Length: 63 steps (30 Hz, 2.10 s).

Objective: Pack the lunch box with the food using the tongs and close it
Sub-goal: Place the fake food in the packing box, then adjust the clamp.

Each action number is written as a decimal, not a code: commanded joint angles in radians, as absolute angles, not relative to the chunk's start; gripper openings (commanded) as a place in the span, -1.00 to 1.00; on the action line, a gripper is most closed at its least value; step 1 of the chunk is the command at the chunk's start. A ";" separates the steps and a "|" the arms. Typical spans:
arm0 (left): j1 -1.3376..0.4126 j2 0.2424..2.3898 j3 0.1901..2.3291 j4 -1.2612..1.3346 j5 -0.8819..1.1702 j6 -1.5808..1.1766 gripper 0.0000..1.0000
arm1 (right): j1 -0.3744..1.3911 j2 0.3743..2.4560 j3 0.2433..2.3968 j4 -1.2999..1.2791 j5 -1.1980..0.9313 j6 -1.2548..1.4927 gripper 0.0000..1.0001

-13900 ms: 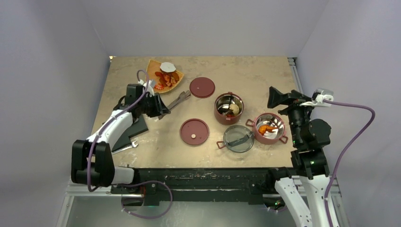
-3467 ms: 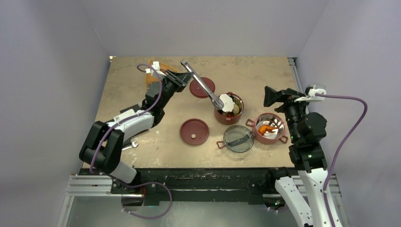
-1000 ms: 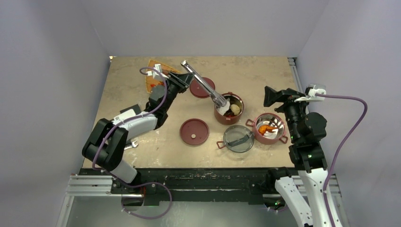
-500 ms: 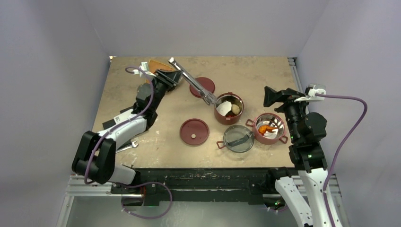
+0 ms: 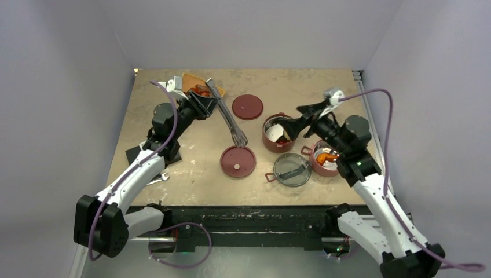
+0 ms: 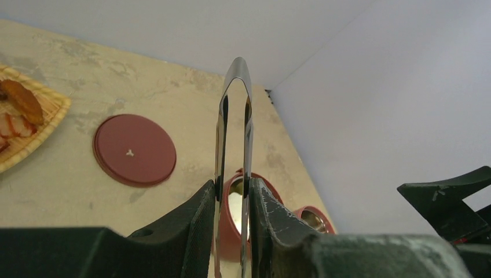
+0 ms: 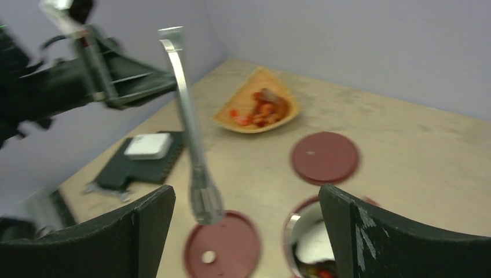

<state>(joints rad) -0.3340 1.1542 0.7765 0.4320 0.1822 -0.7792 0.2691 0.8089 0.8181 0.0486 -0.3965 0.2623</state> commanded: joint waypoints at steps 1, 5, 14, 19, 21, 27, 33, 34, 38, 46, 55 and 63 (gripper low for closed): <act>-0.329 1.096 0.822 0.285 0.248 -0.704 -0.52 | 0.494 0.857 0.819 0.256 -0.393 0.276 0.97; -0.329 1.069 0.766 0.301 0.291 -0.785 -0.53 | 0.690 0.974 0.811 0.393 -0.296 0.266 0.97; -0.330 0.975 0.689 0.296 0.323 -0.860 -0.53 | 0.915 1.231 0.859 0.478 -0.086 0.162 0.97; -0.330 0.945 0.683 0.257 0.341 -0.855 -0.54 | 0.933 1.295 0.876 0.468 -0.022 0.119 0.92; -0.329 0.935 0.680 0.246 0.344 -0.853 -0.54 | 0.933 1.314 0.878 0.473 -0.019 0.106 0.90; -0.329 0.910 0.676 0.214 0.346 -0.851 -0.55 | 0.934 1.378 0.899 0.481 -0.036 0.082 0.58; -0.330 0.900 0.672 0.200 0.335 -0.860 -0.55 | 0.935 1.414 0.918 0.477 -0.026 0.077 0.31; -0.330 0.899 0.670 0.202 0.334 -0.861 -0.54 | 0.937 1.422 0.921 0.477 -0.024 0.077 0.25; -0.329 0.902 0.668 0.201 0.329 -0.858 -0.54 | 0.940 1.440 0.924 0.473 -0.006 0.078 0.03; -0.330 0.895 0.658 0.185 0.335 -0.840 -0.27 | 0.949 1.420 0.891 0.529 0.039 0.102 -0.54; -0.352 0.912 0.621 0.248 0.349 -0.844 0.14 | 0.963 1.408 0.858 0.603 0.015 0.144 -0.60; -0.407 0.964 0.630 0.306 0.313 -0.816 0.12 | 0.972 1.410 0.856 0.599 0.002 0.145 -0.58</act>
<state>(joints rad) -0.3889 0.9451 0.6300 0.2253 0.3332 -0.8413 0.9627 1.4376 0.8570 0.5289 0.0082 0.1322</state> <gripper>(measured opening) 0.568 0.299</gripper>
